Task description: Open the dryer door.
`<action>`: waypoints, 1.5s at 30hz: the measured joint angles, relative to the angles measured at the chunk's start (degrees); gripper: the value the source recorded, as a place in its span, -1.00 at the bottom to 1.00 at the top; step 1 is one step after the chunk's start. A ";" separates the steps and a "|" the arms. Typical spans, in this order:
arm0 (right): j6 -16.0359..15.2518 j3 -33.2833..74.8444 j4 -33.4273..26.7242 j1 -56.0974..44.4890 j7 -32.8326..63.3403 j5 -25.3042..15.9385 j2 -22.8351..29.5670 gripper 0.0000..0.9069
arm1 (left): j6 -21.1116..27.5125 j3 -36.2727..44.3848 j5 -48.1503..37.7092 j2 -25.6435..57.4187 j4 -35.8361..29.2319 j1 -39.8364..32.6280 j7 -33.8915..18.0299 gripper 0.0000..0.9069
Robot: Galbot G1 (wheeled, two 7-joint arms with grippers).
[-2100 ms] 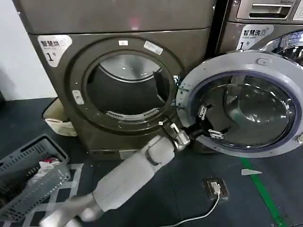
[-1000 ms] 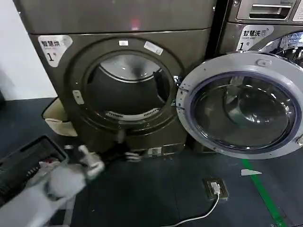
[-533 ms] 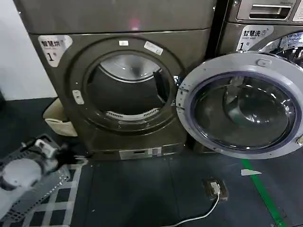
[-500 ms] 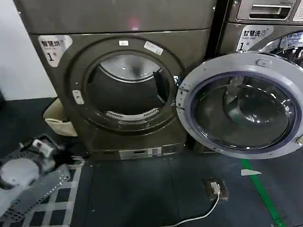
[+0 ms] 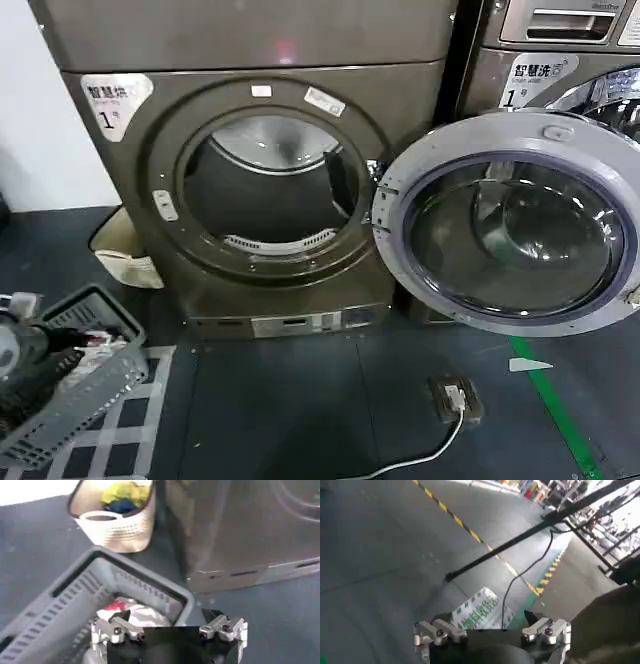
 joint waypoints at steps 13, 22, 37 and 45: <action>-0.04 0.31 -0.64 -0.11 0.33 0.77 0.05 1.00 | -0.04 -5.06 -7.58 2.31 5.19 7.09 -2.04 1.00; 0.57 0.94 -1.28 -0.43 0.88 1.37 0.36 1.00 | -0.05 -7.07 -6.02 1.22 5.52 9.98 -1.72 1.00; 0.99 1.35 -2.17 -0.25 0.66 1.23 0.34 1.00 | -0.05 -7.77 -5.16 0.95 4.94 11.40 -1.33 1.00; 0.93 1.64 -2.68 -0.21 0.87 1.12 0.30 1.00 | -0.05 -7.65 -4.34 0.66 5.05 11.18 -0.66 1.00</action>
